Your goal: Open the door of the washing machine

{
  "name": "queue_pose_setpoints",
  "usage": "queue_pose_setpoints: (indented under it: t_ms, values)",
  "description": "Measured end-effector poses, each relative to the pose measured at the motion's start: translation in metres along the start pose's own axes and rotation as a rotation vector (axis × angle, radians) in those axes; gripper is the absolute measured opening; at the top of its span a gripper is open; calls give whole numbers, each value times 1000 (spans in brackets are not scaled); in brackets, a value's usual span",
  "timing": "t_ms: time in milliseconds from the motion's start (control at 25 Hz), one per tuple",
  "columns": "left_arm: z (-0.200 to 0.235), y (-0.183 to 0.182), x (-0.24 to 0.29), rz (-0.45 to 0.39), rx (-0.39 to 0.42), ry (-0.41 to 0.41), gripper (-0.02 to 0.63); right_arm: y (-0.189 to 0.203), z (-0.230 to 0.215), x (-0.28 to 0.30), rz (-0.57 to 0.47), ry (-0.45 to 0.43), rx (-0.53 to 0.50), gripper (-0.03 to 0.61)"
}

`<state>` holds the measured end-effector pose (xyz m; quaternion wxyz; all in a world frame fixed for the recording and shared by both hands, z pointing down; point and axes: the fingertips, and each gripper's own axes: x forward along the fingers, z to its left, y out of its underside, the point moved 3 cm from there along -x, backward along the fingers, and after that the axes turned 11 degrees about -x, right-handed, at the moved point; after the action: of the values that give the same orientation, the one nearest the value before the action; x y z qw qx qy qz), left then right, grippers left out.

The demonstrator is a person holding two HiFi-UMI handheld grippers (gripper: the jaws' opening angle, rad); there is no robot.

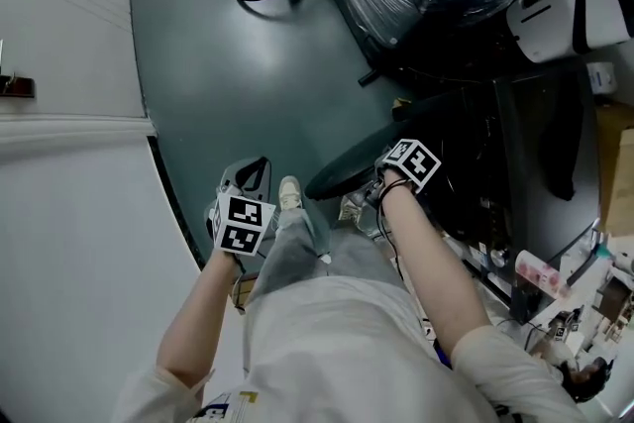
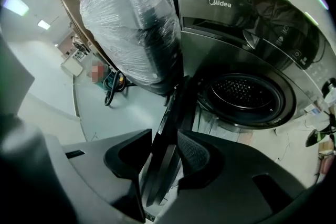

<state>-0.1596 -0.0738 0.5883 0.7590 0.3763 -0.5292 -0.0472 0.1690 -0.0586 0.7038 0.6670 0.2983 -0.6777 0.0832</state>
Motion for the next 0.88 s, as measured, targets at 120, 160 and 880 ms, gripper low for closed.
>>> queue_pose_setpoints:
  t_ms: [120,160,880]
  values:
    - [10,0,-2,2,-20,-11,20,-8,12,5,-3,3,45,179]
    - [13,1,-3,3,-29,-15,20,-9,15,6,-7,8,61,179]
    - [55,-18,-27,-8,-84,-65,20,-49,66,23,-30,1,275,193]
